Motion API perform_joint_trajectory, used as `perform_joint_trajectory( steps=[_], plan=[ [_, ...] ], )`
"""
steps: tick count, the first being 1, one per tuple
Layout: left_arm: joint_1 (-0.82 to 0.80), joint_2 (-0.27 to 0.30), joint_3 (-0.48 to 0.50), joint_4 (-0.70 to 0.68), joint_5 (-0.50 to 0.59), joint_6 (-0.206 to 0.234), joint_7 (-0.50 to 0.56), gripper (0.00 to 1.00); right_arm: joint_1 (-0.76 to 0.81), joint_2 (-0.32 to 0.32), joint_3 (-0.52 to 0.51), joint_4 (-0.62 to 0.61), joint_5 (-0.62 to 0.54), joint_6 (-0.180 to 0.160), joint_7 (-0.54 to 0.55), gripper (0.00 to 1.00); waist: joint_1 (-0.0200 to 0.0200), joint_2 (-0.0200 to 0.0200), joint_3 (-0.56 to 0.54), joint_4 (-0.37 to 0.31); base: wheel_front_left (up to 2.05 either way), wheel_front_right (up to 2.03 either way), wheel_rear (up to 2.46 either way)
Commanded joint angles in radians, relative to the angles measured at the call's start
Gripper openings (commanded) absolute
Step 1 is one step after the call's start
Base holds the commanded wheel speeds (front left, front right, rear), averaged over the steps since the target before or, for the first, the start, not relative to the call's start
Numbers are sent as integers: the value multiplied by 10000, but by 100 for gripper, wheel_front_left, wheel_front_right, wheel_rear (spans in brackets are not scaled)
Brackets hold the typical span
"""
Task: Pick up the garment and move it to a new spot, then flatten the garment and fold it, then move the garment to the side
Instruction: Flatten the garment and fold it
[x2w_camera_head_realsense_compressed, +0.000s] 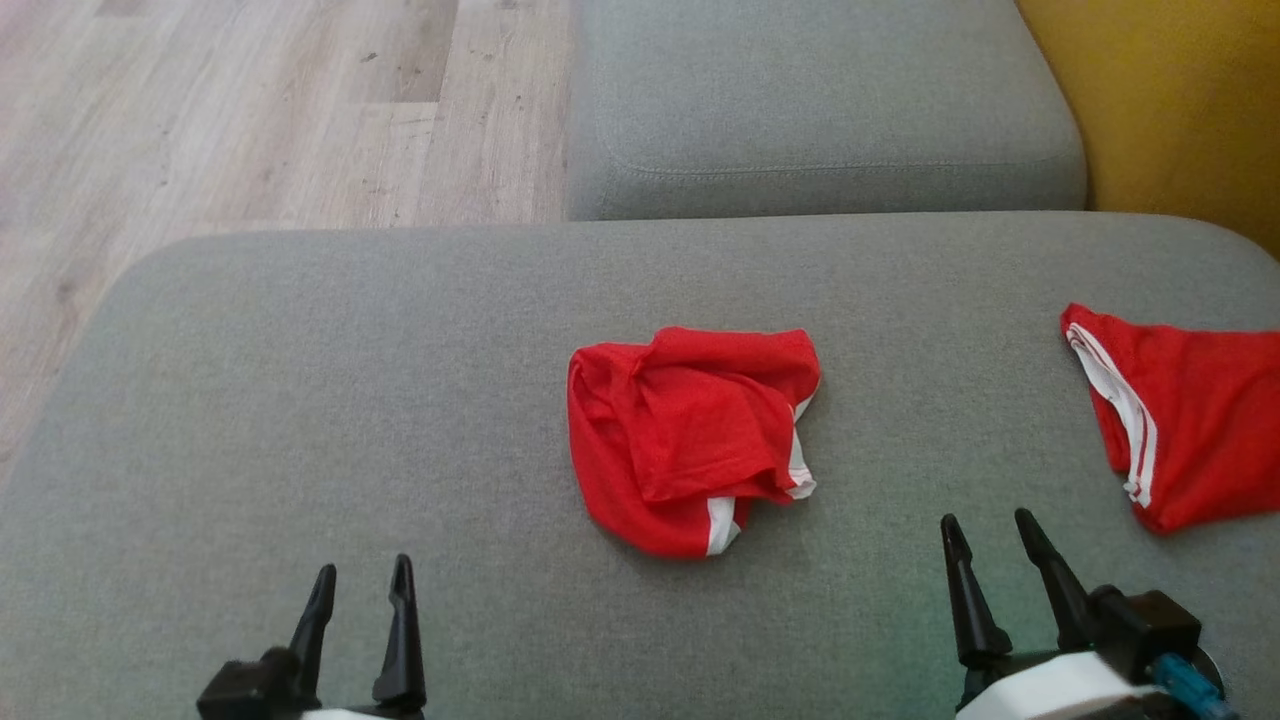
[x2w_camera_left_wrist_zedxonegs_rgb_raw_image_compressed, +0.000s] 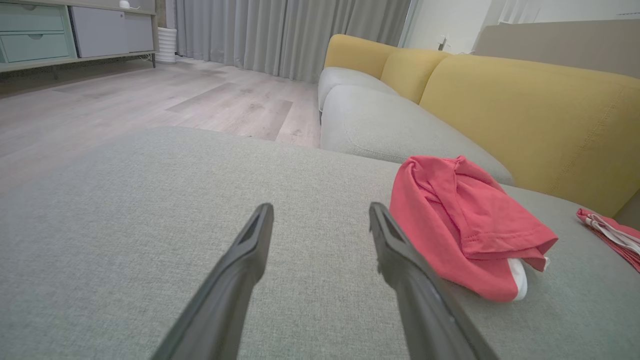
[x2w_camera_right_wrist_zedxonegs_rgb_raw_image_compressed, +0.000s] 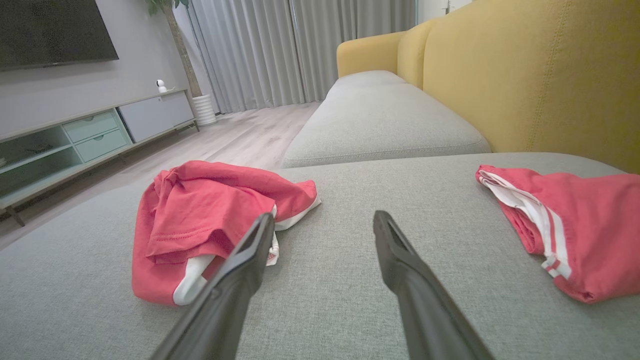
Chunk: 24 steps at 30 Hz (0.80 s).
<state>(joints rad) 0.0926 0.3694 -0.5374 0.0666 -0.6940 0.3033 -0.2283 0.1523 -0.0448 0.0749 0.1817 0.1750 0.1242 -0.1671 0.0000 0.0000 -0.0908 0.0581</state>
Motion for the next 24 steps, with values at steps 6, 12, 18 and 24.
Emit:
perform_joint_trajectory(
  steps=[6,12,18,24],
  plan=[
    [-352,187,296,-212,26,49,17,100,-649,-55,166,-268,-59,65,-48,100,0,0,100,53,0,0,0],
    [-487,199,239,-221,97,73,42,100,-1334,-55,322,-67,-422,65,311,100,0,0,364,250,0,0,0],
    [-656,138,76,-248,215,75,92,100,-2531,-55,613,1113,-572,65,1056,100,0,0,753,735,0,0,0],
    [-906,-10,-88,-217,316,74,133,100,-3591,-55,584,2928,-640,65,1401,100,0,0,1276,1440,0,0,0]
  ],
)
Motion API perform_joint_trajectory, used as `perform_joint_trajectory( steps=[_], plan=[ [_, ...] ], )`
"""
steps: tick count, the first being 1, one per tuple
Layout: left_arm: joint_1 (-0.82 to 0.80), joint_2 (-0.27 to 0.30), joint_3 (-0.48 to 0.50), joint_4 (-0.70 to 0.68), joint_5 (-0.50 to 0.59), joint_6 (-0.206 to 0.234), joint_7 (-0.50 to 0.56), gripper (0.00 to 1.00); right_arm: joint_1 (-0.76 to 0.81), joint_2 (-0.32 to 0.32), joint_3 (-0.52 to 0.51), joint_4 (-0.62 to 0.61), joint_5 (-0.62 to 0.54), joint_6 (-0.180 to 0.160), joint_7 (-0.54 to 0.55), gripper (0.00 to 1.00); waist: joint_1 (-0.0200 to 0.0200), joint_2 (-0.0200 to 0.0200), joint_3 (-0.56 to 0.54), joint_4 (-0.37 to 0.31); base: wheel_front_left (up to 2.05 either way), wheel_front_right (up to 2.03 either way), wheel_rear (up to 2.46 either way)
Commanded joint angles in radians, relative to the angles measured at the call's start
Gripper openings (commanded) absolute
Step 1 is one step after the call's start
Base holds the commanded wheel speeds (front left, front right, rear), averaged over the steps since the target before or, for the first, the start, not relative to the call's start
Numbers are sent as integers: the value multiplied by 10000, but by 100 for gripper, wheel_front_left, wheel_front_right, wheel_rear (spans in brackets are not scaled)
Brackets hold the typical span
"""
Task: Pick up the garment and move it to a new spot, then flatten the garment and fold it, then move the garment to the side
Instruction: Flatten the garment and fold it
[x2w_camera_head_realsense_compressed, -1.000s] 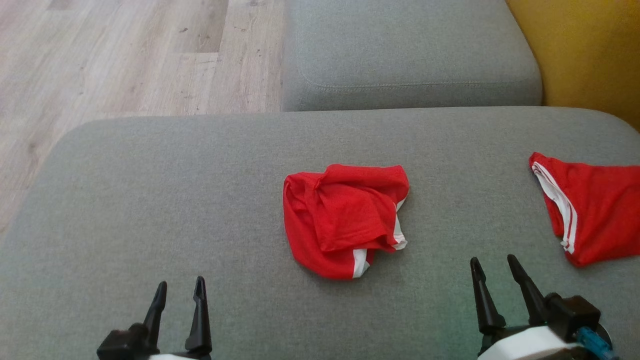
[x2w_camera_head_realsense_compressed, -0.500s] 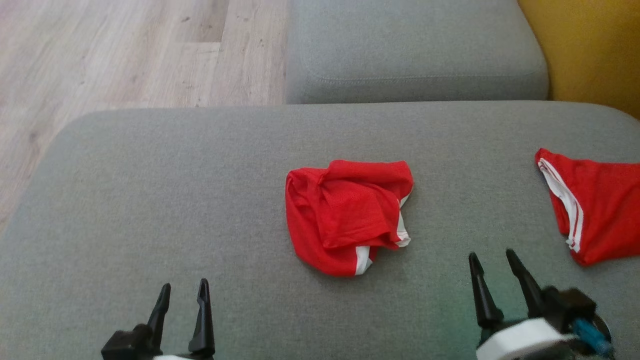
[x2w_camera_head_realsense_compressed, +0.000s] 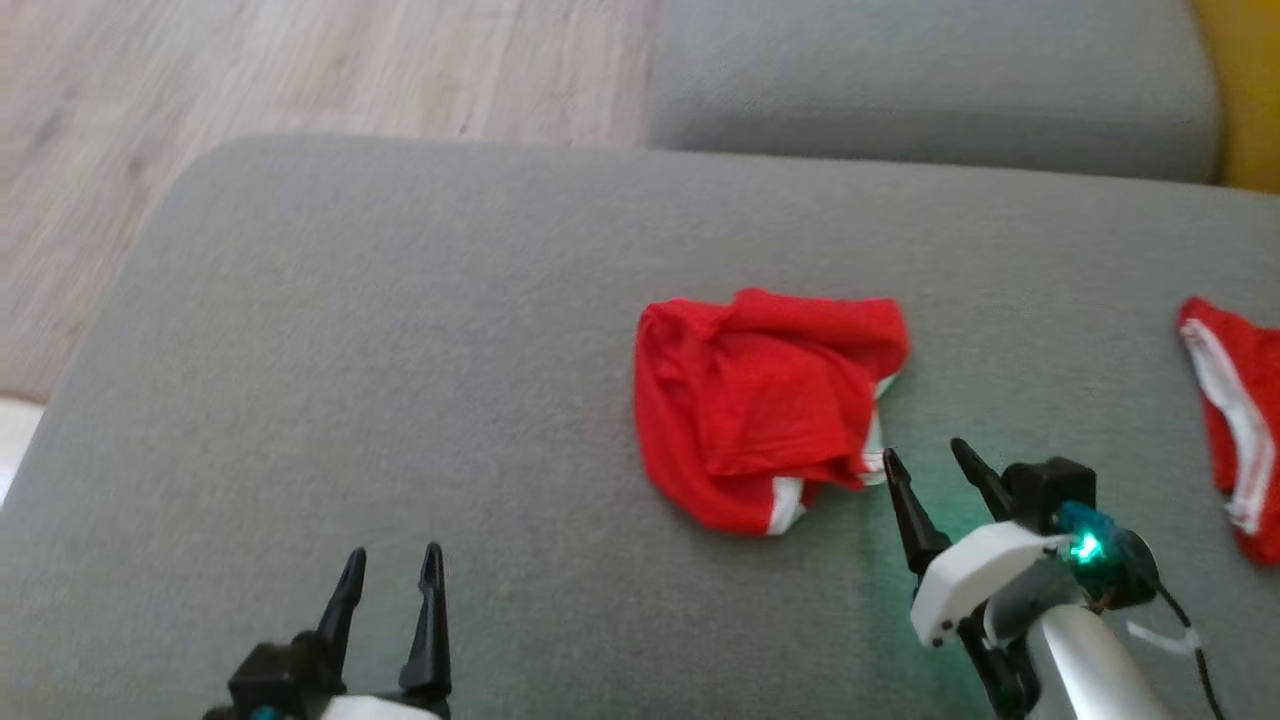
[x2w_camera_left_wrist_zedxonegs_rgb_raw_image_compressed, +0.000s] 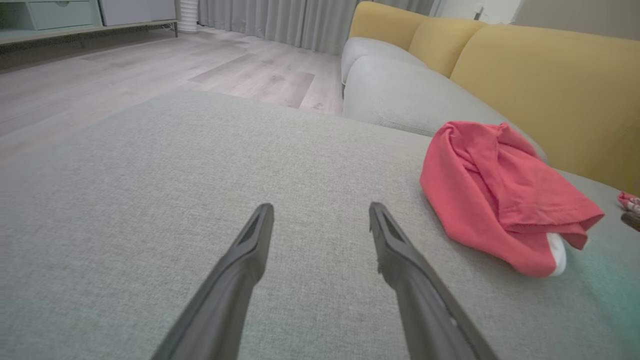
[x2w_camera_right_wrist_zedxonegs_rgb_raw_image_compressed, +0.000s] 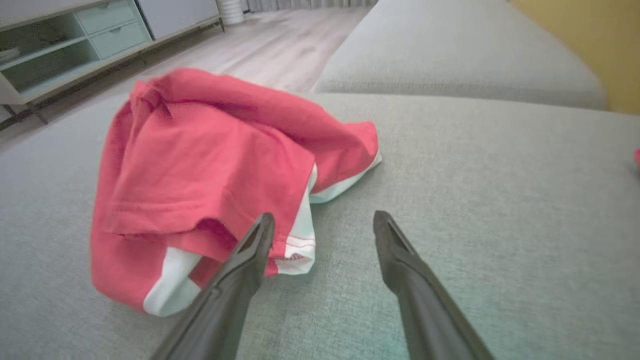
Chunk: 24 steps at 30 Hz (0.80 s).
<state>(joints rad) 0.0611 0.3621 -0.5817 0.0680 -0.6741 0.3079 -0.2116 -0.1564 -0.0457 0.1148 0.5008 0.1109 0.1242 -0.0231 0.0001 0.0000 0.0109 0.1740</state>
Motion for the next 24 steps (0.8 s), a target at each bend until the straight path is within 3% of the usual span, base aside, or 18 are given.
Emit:
perform_joint_trajectory(
  steps=[1,9,10,11,12,13,19,24],
  plan=[
    [-624,50,342,-211,132,30,-37,100,-651,-45,125,61,78,65,-26,100,-1,0,330,384,0,0,0],
    [-774,-12,338,4,140,-52,-117,100,-1504,-45,238,2059,489,65,-142,100,-1,0,607,877,0,0,0],
    [-785,-19,343,21,143,-54,-131,100,-1584,-45,300,2262,542,65,-162,95,-1,0,621,905,0,0,0],
    [-792,-26,347,34,144,-55,-143,100,-1655,-45,365,2442,614,65,-198,65,-1,0,630,925,0,0,0],
    [-794,-34,350,47,147,-50,-154,100,-1725,-45,419,2605,694,65,-240,27,-1,0,633,934,0,0,0],
    [-790,-38,355,58,146,-42,-163,100,-1785,-45,486,2747,759,65,-291,0,-1,0,634,931,0,0,0],
    [-713,-42,384,129,108,-29,-207,100,-2136,-45,614,3044,1004,65,-998,0,-1,0,495,683,0,0,0],
    [-628,-58,302,164,100,-31,-198,100,-2437,-45,441,2511,870,65,-1576,0,-1,0,244,407,0,0,0]
  ],
)
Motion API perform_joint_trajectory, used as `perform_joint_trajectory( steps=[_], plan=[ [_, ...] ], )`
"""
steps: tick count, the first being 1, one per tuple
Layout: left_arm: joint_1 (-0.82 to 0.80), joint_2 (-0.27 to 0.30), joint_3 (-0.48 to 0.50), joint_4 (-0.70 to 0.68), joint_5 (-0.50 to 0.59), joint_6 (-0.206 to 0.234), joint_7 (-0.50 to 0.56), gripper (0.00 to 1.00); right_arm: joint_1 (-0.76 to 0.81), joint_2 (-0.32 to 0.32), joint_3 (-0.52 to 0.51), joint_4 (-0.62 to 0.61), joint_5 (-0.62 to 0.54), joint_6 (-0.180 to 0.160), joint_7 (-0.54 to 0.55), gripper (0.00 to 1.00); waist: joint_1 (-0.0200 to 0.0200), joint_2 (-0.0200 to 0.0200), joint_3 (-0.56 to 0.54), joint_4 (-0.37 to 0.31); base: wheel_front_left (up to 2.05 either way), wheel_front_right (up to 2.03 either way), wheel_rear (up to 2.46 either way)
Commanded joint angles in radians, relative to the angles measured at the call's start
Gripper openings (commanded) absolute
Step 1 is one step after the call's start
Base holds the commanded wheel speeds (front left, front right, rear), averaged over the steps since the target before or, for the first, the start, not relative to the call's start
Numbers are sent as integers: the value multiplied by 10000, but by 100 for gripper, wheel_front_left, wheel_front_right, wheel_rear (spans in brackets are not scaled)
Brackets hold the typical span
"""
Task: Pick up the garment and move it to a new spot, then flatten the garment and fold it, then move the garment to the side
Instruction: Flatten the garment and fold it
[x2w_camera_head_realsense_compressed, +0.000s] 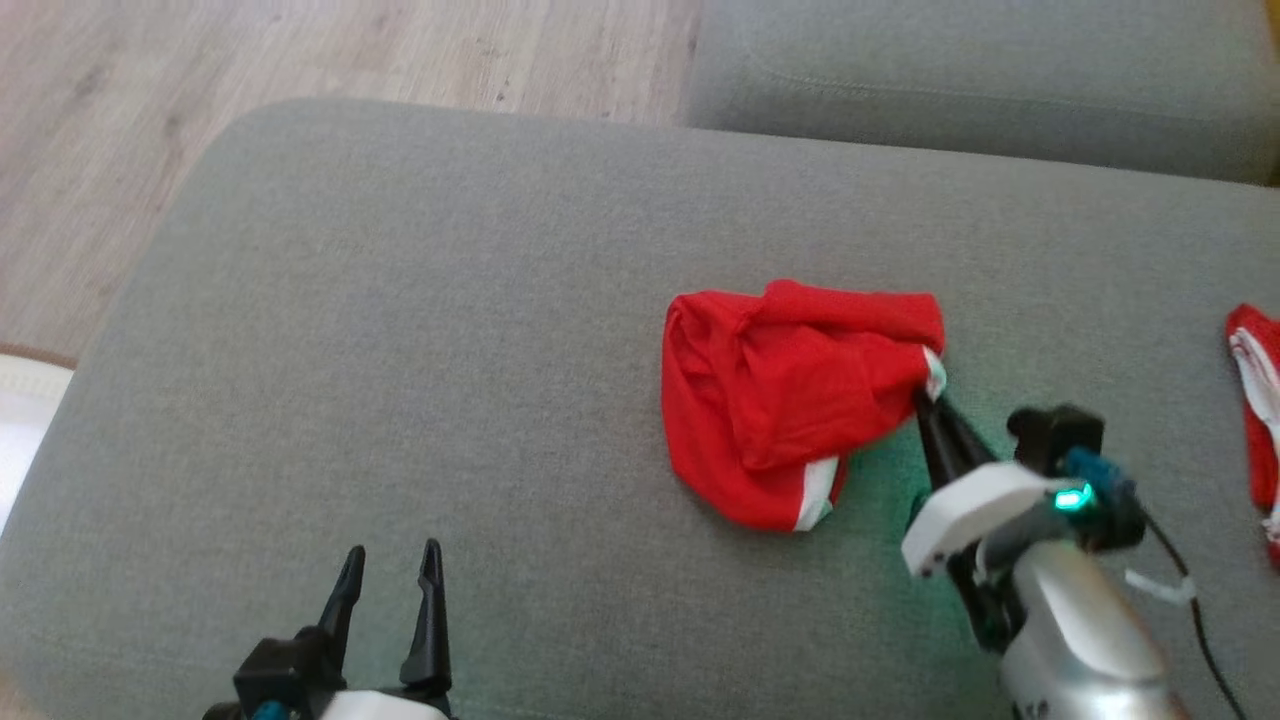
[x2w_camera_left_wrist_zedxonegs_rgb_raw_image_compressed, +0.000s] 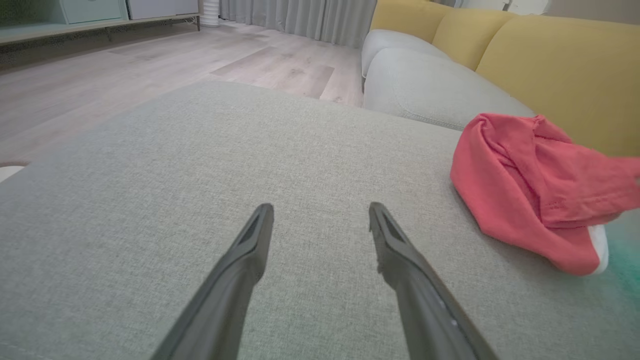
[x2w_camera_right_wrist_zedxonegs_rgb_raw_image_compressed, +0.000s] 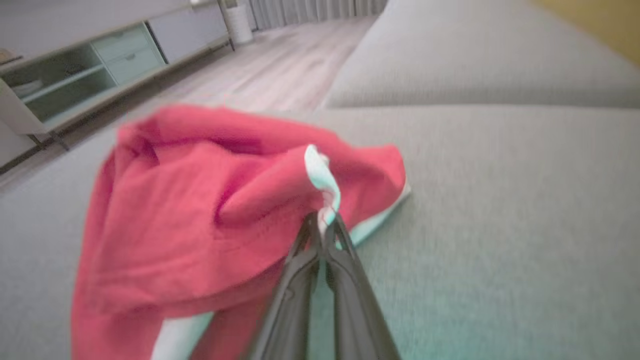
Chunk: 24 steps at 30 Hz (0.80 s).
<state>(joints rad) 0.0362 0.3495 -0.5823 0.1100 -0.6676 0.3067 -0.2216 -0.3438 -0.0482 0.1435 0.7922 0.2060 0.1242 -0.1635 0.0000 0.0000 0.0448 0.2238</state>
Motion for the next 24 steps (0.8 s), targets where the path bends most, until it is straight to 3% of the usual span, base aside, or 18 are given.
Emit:
perform_joint_trajectory(
  steps=[1,7,15,19,24],
  plan=[
    [-356,64,288,-259,36,-9,-89,100,-609,-20,113,-593,-124,65,-237,0,0,0,-154,-138,0,0,0],
    [-215,91,171,-294,33,21,-16,100,-908,-20,-400,-2192,-590,65,-195,0,0,0,-492,-264,0,0,0],
    [-207,139,-39,-422,86,0,140,100,-1668,-20,-472,-4964,-616,65,903,0,0,0,-709,166,0,0,0],
    [-298,158,-117,-534,140,4,218,100,-1782,-20,309,-5280,-409,65,1312,0,0,0,-691,579,0,0,0],
    [-448,169,-175,-618,180,-1,301,100,-1468,-20,2226,-4668,582,65,1467,0,0,0,-562,1166,0,0,0]
  ],
)
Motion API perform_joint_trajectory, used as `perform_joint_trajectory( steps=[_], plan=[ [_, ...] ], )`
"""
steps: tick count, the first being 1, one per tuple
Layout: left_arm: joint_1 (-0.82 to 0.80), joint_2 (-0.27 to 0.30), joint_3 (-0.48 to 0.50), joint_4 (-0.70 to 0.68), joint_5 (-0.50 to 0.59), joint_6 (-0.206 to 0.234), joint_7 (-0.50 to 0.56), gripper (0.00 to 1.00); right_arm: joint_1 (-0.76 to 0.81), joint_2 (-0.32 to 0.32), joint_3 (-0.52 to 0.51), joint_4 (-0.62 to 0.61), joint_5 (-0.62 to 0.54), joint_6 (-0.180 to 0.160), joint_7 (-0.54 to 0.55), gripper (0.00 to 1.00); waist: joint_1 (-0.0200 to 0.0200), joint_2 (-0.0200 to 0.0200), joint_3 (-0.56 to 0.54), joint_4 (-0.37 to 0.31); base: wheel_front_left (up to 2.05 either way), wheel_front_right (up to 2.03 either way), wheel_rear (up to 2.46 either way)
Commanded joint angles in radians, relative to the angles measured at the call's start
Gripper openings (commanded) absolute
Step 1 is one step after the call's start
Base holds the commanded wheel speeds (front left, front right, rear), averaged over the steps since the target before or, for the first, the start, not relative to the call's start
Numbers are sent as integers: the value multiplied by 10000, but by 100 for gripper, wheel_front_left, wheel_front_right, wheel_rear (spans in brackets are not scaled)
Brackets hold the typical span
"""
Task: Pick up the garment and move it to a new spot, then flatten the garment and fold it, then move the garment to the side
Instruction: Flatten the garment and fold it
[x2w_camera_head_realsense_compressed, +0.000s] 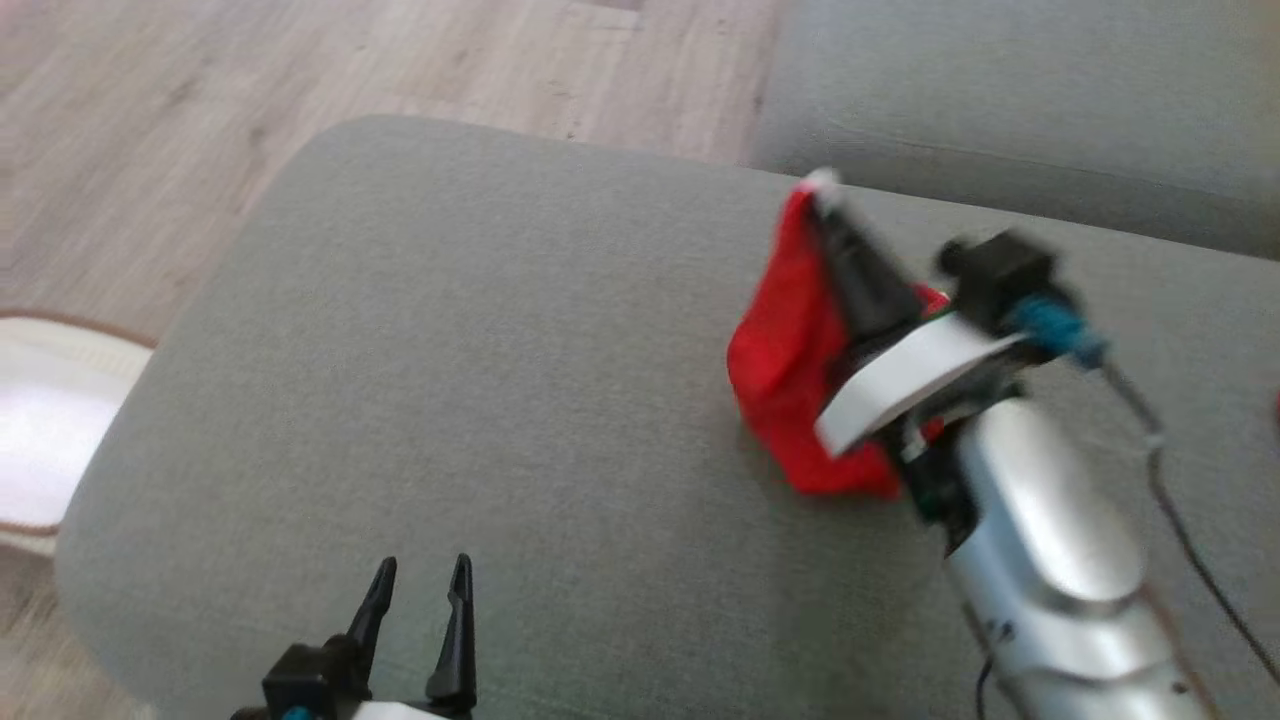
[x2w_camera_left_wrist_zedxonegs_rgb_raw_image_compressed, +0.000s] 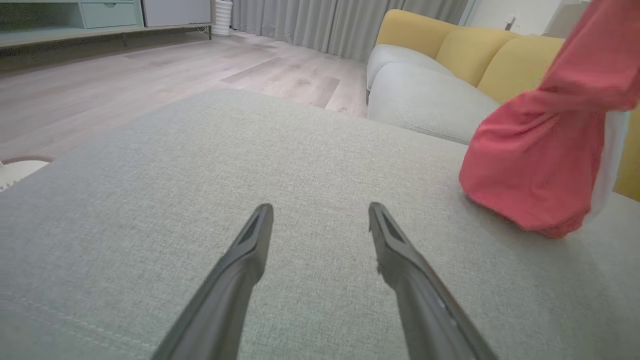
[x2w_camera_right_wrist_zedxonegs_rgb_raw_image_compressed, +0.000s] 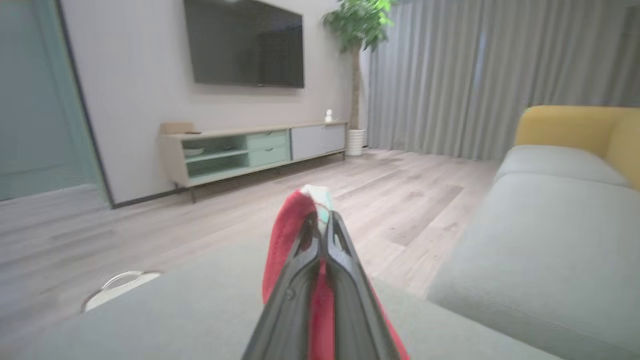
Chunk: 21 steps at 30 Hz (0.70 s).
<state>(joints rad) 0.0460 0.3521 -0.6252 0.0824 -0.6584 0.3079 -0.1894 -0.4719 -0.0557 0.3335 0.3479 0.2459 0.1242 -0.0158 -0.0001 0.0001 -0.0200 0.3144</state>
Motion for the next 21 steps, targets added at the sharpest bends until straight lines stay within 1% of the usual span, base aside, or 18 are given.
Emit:
perform_joint_trajectory(
  steps=[1,2,5,8,12,16,17,18,19,21],
  plan=[
    [-582,140,235,-349,95,-25,-4,100,-156,55,701,-18,382,65,-12,0,1,-1,118,377,0,0,0],
    [-582,140,235,-349,95,-25,-4,100,-156,55,701,-18,382,65,-12,0,1,-1,118,377,0,0,0],
    [-700,107,174,-354,119,-58,35,100,-227,55,1788,683,789,65,-68,0,1,-1,231,743,0,0,0],
    [-822,38,106,-319,137,-106,42,100,-423,55,2636,1356,1330,65,-165,0,1,-1,347,1085,0,0,0],
    [-978,-118,-7,-189,161,-189,-1,100,-858,55,3221,2240,1757,65,-362,0,1,-1,469,1469,0,0,0],
    [-1068,-262,-93,-61,179,-233,-68,100,-1291,55,3929,2845,1951,65,-341,0,1,-1,564,1690,0,0,0],
    [-1085,-296,-107,-32,182,-237,-88,100,-1369,55,4103,2938,1988,65,-301,13,1,-1,602,1716,0,0,0],
    [-1103,-330,-117,-1,184,-241,-109,100,-1435,55,4268,2982,2025,65,-309,93,1,-1,627,1733,0,0,0],
    [-1118,-360,-119,31,180,-245,-132,100,-1472,55,4365,3010,2103,65,-335,100,1,-1,652,1736,0,0,0],
    [-1139,-414,-103,89,164,-246,-181,100,-1528,55,4538,3000,2302,65,-413,100,1,-1,698,1702,0,0,0]
  ],
)
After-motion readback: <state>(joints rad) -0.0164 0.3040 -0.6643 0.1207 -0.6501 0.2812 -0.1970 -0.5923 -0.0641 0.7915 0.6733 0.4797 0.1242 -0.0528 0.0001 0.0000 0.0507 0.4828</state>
